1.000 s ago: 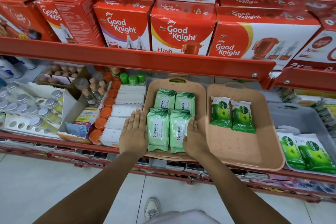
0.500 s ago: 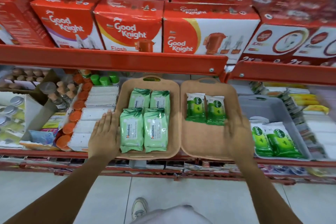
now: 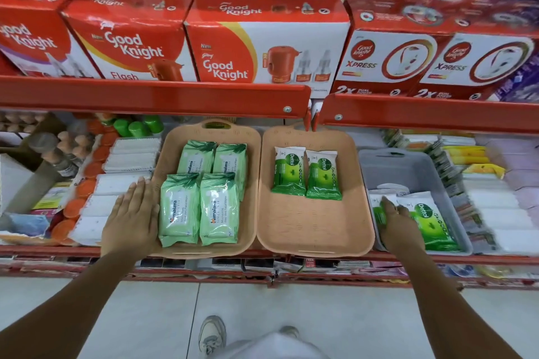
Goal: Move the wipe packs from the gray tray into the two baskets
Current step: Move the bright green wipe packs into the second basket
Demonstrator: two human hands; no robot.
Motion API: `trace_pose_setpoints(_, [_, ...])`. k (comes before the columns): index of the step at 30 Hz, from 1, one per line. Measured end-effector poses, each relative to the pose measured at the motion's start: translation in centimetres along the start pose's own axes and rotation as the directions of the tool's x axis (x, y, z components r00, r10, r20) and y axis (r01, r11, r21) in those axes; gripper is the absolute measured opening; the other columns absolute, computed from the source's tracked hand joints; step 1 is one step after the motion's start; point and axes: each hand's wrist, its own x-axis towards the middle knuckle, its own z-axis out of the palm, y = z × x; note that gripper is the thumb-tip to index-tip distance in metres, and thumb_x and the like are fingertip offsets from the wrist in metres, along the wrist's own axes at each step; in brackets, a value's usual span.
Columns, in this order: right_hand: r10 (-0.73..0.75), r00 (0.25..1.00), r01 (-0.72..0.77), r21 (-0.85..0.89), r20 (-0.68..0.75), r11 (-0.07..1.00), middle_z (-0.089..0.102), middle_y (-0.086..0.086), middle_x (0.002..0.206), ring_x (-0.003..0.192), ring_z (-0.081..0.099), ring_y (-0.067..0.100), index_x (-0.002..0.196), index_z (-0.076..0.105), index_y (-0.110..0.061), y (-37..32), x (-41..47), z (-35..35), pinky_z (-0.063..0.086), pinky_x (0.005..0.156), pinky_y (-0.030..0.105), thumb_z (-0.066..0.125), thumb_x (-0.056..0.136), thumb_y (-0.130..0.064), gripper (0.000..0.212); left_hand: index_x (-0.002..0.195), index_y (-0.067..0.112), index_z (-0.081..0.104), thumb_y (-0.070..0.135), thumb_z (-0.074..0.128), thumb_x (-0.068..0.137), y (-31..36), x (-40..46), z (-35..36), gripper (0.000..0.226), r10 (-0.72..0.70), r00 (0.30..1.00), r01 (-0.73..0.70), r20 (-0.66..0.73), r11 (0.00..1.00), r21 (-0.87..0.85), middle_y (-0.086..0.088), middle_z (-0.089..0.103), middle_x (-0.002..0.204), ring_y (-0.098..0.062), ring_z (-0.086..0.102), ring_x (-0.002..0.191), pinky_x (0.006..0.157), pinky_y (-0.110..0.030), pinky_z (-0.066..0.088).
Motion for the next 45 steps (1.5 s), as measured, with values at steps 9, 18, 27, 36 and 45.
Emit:
trace_pose_setpoints(9, [-0.102,0.853,0.142,0.041,-0.512,0.989,0.048,0.033,0.130,0.105,0.052,0.052,0.133,0.049,-0.012,-3.8,-3.4,-3.7,0.048,0.083,0.054,0.054,0.089,-0.022,0.046,0.147,0.007,0.015,0.039,0.012,0.092,0.0,0.0,-0.1,0.064,-0.003,1.000,0.002,0.020,1.000,0.010,-0.015,0.021,0.154,-0.028,0.017,0.143,0.116,-0.041,0.013])
trace_pose_setpoints(18, [-0.298,0.954,0.298,0.100,-0.011,0.949,0.034,0.019,0.147,0.124,0.043,0.038,0.148,0.023,-0.030,-16.9,-7.6,-0.1,0.046,0.096,0.046,0.038,0.096,-0.036,0.055,0.147,0.007,0.014,0.036,0.013,0.091,0.1,0.0,-0.3,0.063,-0.001,1.000,0.000,0.032,1.000,0.009,-0.014,0.020,0.155,-0.027,0.016,0.143,0.117,-0.039,0.011])
trace_pose_setpoints(27, [-0.284,0.940,0.273,0.085,0.190,0.958,0.019,0.017,0.158,0.134,0.039,0.038,0.150,0.015,-0.026,-17.8,-7.4,1.5,0.044,0.101,0.048,0.036,0.097,-0.042,0.059,0.147,0.007,0.015,0.036,0.011,0.091,0.2,0.0,-0.4,0.063,0.000,1.000,0.000,0.016,1.000,0.004,-0.013,0.021,0.155,-0.026,0.017,0.143,0.117,-0.039,0.012])
trace_pose_setpoints(36, [0.023,0.880,0.131,0.288,-0.474,0.949,0.058,0.033,0.113,0.096,0.057,0.049,0.123,0.054,0.001,-4.4,-1.7,-2.7,0.049,0.078,0.051,0.046,0.091,-0.013,0.035,0.147,0.008,0.016,0.039,0.011,0.092,0.1,0.1,-0.1,0.064,0.003,1.000,-0.003,0.012,1.000,0.008,-0.014,0.022,0.154,-0.027,0.017,0.143,0.116,-0.041,0.013])
trace_pose_setpoints(45, [0.235,0.972,-0.235,0.058,0.000,0.970,0.027,0.023,0.151,0.136,0.029,0.046,0.147,0.022,-0.020,4.4,2.4,-0.6,0.032,0.106,0.059,0.050,0.092,-0.036,0.064,0.148,0.008,0.015,0.041,0.012,0.092,0.3,0.0,-0.2,0.064,-0.017,1.000,0.016,0.014,1.000,0.020,-0.014,0.021,0.155,-0.027,0.017,0.143,0.116,-0.040,0.011])
